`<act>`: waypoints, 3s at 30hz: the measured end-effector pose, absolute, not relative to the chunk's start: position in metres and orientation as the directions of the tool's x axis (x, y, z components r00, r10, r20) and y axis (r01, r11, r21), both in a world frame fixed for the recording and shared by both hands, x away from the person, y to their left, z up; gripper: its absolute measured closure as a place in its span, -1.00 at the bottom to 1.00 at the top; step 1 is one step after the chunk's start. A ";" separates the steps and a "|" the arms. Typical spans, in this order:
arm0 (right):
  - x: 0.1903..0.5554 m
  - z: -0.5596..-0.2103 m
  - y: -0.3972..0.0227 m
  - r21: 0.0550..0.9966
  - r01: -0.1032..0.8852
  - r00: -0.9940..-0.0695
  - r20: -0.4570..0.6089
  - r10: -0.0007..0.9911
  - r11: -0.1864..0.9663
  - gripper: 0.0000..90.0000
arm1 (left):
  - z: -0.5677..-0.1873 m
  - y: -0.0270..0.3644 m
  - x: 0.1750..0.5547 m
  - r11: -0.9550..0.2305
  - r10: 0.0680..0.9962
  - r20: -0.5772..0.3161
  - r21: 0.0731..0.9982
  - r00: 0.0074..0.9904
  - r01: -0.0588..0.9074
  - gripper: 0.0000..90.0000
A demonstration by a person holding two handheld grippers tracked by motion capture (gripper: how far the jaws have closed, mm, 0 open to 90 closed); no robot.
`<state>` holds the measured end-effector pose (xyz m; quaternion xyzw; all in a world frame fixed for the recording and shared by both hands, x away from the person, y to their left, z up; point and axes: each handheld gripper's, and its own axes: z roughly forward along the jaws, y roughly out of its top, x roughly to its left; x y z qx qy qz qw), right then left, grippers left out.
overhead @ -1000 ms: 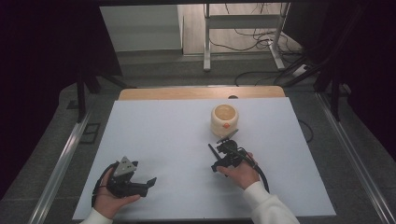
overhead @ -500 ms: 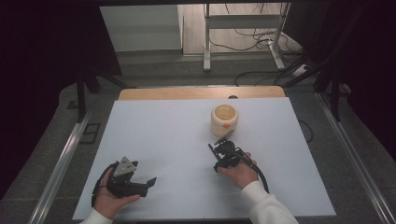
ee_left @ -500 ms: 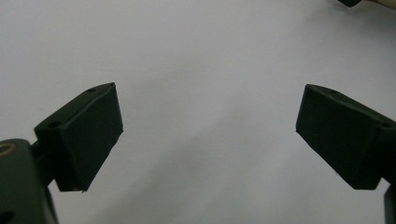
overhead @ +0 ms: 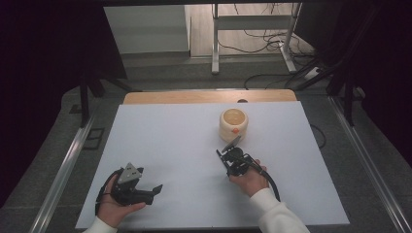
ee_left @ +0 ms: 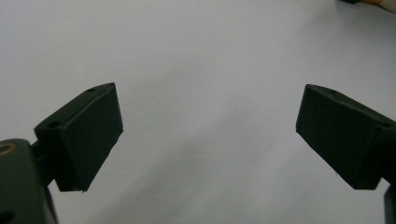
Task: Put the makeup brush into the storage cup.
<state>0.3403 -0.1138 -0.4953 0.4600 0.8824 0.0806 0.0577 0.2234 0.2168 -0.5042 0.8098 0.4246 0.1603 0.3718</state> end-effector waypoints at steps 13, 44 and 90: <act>0.346 -0.495 -0.118 0.177 0.797 -0.589 0.014 0.808 0.578 0.75 | -0.504 0.218 0.223 -0.359 0.809 -0.057 0.739 0.585 0.570 -0.83; 0.344 -0.466 -0.138 0.274 0.770 -0.618 0.093 0.781 0.576 0.75 | -0.505 0.218 0.224 -0.364 0.812 -0.052 0.734 0.581 0.574 -0.83; 0.331 -0.454 -0.146 0.345 0.694 -0.699 0.117 0.705 0.631 0.75 | -0.506 0.213 0.223 -0.387 0.802 -0.023 0.741 0.596 0.549 -0.83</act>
